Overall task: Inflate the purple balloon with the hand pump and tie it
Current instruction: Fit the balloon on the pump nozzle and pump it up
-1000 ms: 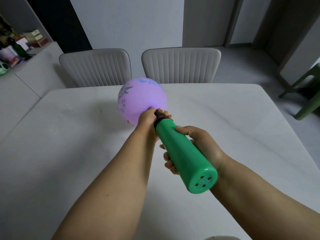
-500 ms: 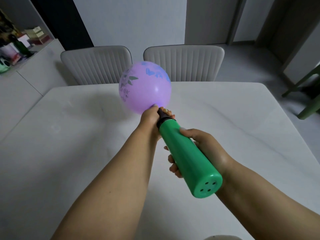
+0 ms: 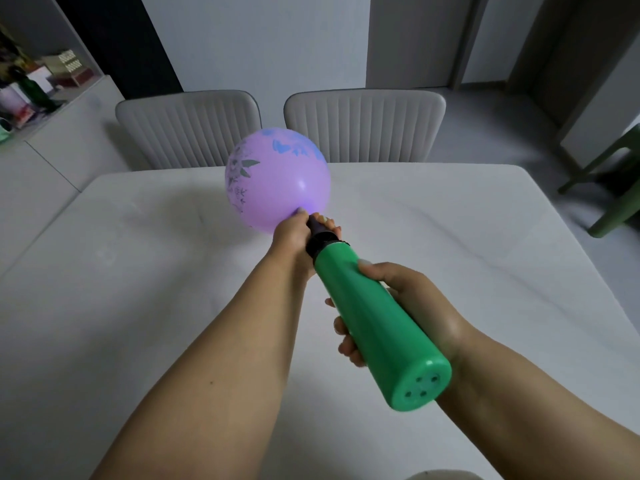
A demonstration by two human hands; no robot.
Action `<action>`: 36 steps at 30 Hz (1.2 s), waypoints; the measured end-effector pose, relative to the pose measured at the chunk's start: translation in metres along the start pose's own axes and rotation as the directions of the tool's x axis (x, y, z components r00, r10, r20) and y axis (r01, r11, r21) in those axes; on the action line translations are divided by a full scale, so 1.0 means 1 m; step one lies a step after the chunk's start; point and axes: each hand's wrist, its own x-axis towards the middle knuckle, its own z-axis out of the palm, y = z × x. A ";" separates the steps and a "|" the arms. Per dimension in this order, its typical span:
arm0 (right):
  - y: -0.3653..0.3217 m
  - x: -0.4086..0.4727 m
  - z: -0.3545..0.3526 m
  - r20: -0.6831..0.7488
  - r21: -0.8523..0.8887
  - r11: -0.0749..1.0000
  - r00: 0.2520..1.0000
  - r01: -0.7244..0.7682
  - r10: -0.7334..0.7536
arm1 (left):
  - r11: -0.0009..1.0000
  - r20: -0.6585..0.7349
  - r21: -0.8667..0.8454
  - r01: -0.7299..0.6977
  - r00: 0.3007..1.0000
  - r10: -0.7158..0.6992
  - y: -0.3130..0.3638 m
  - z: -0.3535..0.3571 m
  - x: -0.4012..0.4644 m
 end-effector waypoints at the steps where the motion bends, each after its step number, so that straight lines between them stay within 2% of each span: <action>1: 0.004 -0.004 -0.002 0.016 -0.002 1.000 1.000 -0.004 0.004 | 1.000 0.004 -0.011 -0.001 1.000 0.001 0.004 -0.003 0.002; 5: 0.012 -0.014 -0.002 0.077 -0.015 0.999 0.997 -0.029 0.030 | 1.000 0.003 -0.015 0.020 1.000 -0.020 0.006 -0.007 0.004; 11: -0.006 0.004 0.009 -0.013 0.007 1.000 1.000 0.018 -0.018 | 0.999 0.011 0.022 0.027 1.000 -0.028 -0.004 0.004 -0.007; 19: 0.006 -0.013 0.005 0.098 -0.030 0.999 0.995 -0.032 0.034 | 0.998 -0.005 -0.060 -0.004 1.000 0.004 0.017 -0.014 0.003; 25: -0.005 0.007 0.017 0.000 -0.012 1.000 1.000 0.008 -0.008 | 1.000 0.005 -0.014 0.014 1.000 -0.014 0.005 -0.002 -0.006; 32: 0.014 -0.012 0.010 0.088 -0.030 0.999 0.996 -0.033 0.035 | 0.999 -0.006 -0.027 -0.019 1.000 0.018 0.017 -0.016 -0.005; 36: 0.001 -0.002 0.018 0.020 -0.037 0.999 1.000 0.014 -0.014 | 0.999 0.018 -0.041 0.008 1.000 -0.007 0.008 -0.003 -0.014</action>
